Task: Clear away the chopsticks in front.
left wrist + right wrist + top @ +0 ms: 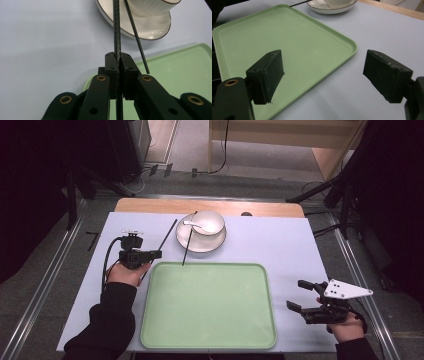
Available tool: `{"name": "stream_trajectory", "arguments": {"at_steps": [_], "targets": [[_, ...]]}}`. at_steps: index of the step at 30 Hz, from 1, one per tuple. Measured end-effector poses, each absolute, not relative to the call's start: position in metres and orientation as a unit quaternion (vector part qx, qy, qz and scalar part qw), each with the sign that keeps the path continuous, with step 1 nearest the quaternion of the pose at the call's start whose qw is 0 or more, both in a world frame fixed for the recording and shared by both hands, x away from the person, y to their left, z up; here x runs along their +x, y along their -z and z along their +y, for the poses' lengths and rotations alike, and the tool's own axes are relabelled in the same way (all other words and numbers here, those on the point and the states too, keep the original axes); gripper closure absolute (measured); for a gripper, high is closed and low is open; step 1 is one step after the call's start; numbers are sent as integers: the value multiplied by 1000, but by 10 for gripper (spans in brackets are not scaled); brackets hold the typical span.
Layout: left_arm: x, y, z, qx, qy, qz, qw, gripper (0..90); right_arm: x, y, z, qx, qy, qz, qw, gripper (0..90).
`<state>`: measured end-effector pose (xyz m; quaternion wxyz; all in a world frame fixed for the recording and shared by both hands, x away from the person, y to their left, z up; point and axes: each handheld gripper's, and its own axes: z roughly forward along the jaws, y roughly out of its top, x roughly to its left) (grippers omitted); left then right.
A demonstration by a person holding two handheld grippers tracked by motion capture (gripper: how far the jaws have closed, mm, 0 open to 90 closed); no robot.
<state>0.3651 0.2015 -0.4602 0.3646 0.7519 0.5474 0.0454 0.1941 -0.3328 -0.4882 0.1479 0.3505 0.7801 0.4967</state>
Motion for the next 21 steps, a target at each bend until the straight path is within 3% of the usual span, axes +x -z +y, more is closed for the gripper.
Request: {"name": "stream_trajectory", "arguments": {"at_steps": [21], "targets": [[285,481,202,748,-23,569,340,860,205,488,-327,336,-500,785,144,171]]}}
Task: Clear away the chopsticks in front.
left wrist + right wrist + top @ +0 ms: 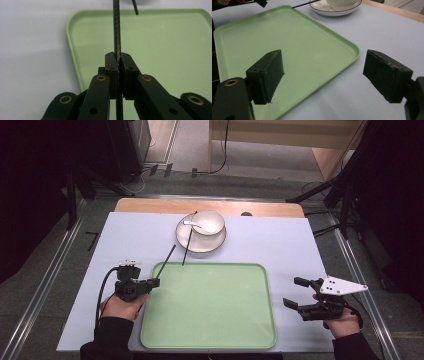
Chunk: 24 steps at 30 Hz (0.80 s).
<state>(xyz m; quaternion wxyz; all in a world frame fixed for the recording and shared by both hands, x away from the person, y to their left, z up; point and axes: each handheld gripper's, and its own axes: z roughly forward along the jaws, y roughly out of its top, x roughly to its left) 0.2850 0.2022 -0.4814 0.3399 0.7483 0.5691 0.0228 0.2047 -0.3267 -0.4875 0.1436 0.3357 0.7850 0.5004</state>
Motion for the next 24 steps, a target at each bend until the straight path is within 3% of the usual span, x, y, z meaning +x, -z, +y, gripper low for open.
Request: {"name": "stream_trajectory", "arguments": {"at_steps": [24], "targets": [[259,502,194,756,6,591,281,854,205,487,-326,333,-501,786,143,172]]}}
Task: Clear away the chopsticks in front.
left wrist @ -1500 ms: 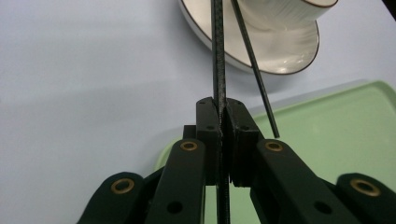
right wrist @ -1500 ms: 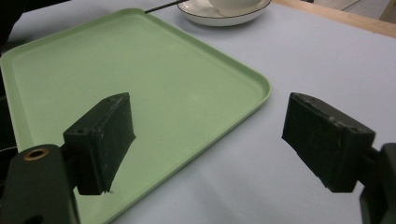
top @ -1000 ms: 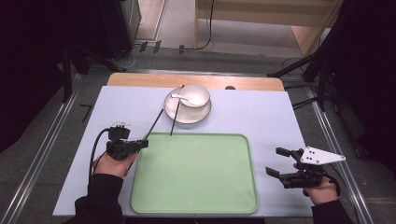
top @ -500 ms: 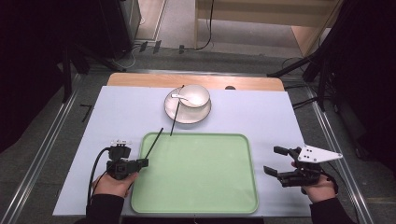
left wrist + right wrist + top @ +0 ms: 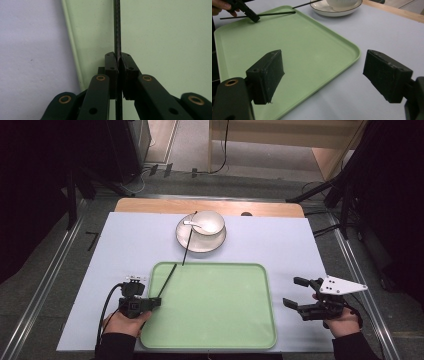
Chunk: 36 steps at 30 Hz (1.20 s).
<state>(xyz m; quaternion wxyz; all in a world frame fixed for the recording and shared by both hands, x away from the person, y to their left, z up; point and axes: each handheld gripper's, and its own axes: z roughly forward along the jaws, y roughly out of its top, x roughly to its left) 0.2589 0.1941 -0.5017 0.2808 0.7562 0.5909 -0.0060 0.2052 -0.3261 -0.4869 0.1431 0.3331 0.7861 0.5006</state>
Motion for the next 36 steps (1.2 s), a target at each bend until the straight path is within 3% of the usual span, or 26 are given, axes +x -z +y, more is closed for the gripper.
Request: {"name": "stream_trajectory", "arguments": {"at_steps": [17,24,28,36], "targets": [[262,504,187,764,14,574,295,793,205,487,-326,332,-501,787,141,171],[266,491,190,765,27,548,339,608,204,487,-326,332,-506,784,140,172],[270,481,193,777,0,518,357,484,204,487,-325,331,-503,786,139,172],[285,480,196,796,-21,481,368,368,202,487,-327,335,-500,786,141,172]]}}
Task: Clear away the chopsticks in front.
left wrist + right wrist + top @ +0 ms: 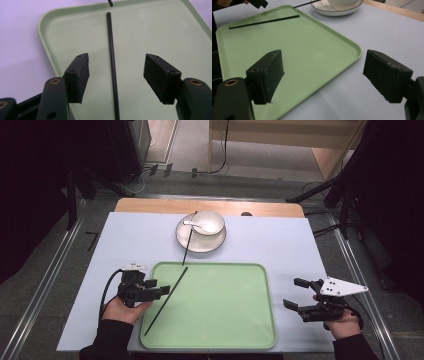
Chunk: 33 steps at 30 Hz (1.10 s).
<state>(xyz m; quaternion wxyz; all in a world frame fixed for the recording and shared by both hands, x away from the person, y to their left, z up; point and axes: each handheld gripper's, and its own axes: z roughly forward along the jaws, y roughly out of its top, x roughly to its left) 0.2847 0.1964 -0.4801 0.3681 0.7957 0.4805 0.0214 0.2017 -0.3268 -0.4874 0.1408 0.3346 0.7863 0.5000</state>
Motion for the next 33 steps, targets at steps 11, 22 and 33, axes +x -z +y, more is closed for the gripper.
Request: {"name": "stream_trajectory", "arguments": {"at_steps": [11,22,33], "targets": [[322,476,198,797,-10,467,383,378,199,488,-325,339,-502,784,137,172],[345,462,182,821,-5,439,366,353,198,488,-327,345,-507,778,137,172],[378,440,166,830,-14,423,364,348,199,488,-328,345,-503,780,139,172]]}}
